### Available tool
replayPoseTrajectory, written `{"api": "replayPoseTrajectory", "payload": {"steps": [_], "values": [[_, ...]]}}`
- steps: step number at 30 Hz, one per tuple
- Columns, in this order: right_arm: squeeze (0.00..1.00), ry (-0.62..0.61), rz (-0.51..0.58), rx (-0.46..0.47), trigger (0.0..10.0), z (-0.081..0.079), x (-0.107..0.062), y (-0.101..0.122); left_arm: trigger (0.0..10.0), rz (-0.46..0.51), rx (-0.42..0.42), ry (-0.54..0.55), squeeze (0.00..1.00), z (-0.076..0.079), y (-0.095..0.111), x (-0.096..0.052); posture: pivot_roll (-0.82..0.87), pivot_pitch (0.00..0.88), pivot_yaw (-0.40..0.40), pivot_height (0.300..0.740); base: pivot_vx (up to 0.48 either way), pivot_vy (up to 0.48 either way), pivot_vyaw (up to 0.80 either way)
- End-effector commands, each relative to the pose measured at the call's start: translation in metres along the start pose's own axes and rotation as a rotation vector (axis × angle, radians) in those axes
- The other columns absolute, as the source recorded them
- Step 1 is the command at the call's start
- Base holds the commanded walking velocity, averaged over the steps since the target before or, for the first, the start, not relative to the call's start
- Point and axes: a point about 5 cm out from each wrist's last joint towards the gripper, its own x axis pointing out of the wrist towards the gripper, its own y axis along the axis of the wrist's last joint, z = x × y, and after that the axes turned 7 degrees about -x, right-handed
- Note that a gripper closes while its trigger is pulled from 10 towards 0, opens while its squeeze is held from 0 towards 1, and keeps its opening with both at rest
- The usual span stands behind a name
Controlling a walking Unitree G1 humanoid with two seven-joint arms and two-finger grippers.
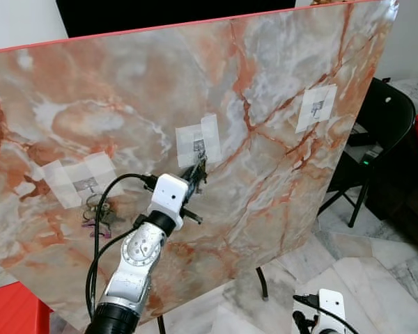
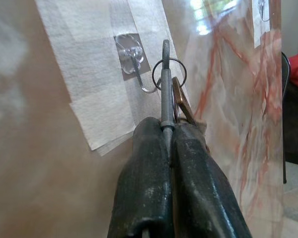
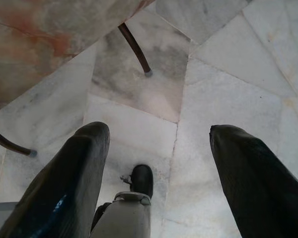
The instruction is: Hang keys on a hook
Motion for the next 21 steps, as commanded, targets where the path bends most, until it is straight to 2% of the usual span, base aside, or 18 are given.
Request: {"api": "replayPoseTrajectory", "payload": {"steps": [1,14,21], "values": [[0.00,-0.002,0.004,-0.013,10.0,0.000,0.000,0.002,10.0,0.005,-0.002,-0.002,0.00,-0.001,0.002,-0.001,0.04,0.000,-0.019,0.732,0.000,0.000,0.00],[0.00,-0.002,0.002,-0.015,10.0,0.000,0.000,0.002,10.0,-0.013,0.001,-0.006,0.00,0.000,0.000,-0.002,0.05,0.000,-0.020,0.732,0.000,0.000,0.00],[0.00,-0.001,0.000,-0.018,10.0,0.000,0.000,0.002,10.0,-0.070,0.052,-0.070,0.00,0.007,-0.008,-0.005,0.05,0.000,-0.020,0.732,0.000,0.000,0.00]]}}
